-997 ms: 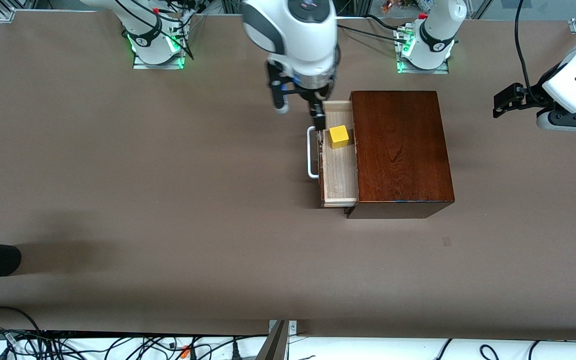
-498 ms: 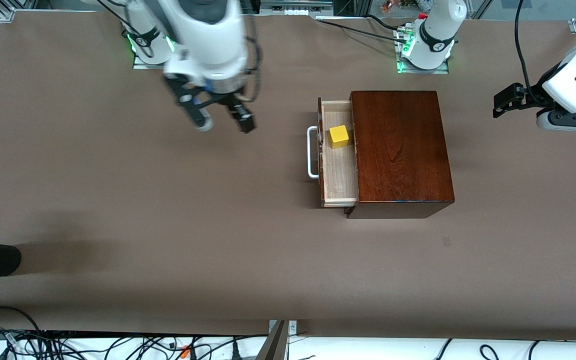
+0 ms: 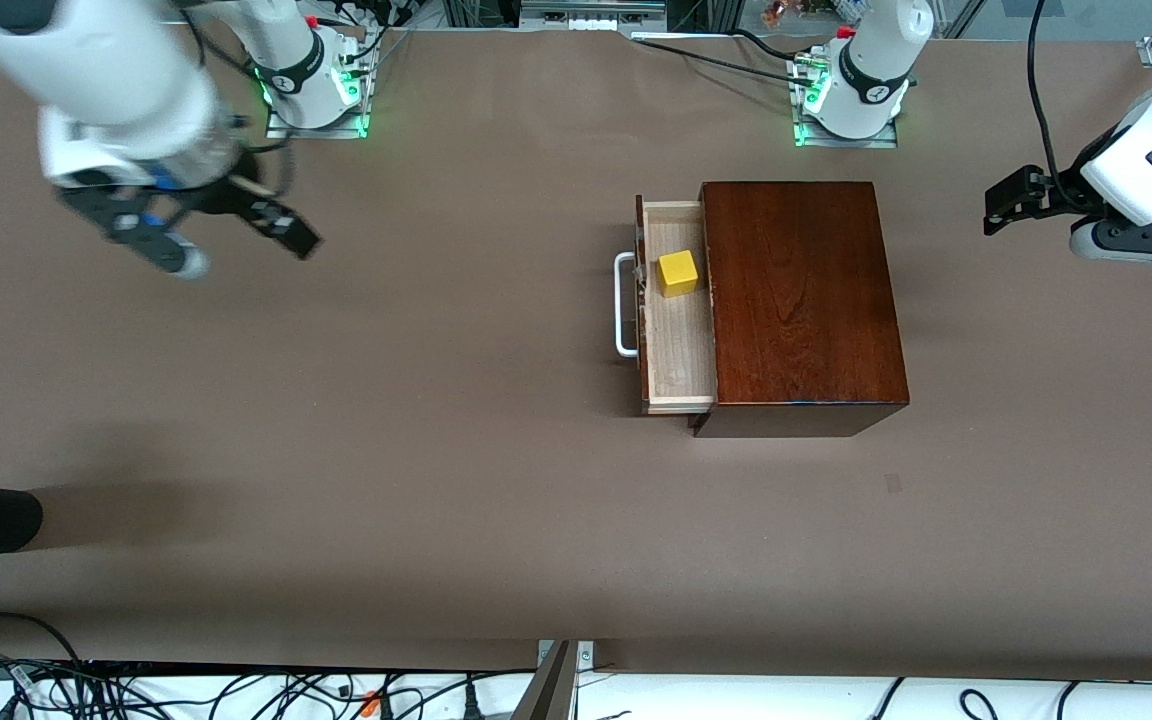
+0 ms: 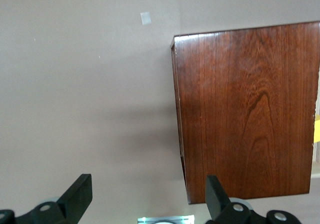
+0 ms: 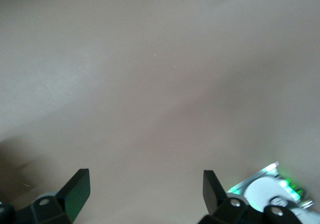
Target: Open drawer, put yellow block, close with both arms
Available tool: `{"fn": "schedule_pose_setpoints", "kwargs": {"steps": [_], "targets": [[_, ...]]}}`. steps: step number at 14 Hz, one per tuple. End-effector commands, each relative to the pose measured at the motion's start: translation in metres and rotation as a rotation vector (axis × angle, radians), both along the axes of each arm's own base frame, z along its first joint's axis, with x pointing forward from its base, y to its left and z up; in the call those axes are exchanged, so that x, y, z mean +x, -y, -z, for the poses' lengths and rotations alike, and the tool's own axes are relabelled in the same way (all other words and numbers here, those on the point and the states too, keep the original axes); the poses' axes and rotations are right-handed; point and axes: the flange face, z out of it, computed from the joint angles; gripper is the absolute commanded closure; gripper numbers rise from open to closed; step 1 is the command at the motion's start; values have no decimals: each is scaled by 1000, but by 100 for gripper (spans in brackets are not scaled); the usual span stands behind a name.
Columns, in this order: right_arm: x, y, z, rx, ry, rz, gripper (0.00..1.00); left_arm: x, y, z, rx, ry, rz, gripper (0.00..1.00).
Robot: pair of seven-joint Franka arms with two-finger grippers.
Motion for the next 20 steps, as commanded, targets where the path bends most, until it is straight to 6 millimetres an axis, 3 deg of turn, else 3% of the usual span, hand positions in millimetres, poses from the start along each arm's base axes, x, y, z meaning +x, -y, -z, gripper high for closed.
{"fn": "schedule_pose_setpoints", "kwargs": {"steps": [1,4,7,9,11,14,16,20], "targets": [[-3,62,2,43,-16,-104,0,-12,15,-4,12,-72,53,0],[7,126,-1,74,-10,-236,0,-28,78,15,30,-196,182,0],[10,161,2,98,-5,-320,0,-30,146,41,31,-243,325,0],[5,172,6,106,16,-355,0,-24,186,52,-12,-257,445,0],[4,172,8,81,31,-374,0,-15,231,57,-61,-249,552,0],[7,172,4,69,44,-404,0,-5,286,81,-123,-184,669,0],[8,176,3,71,43,-456,0,-9,333,99,-159,-99,806,0],[8,178,2,70,45,-454,0,-10,395,159,-237,-23,1105,0]]}}
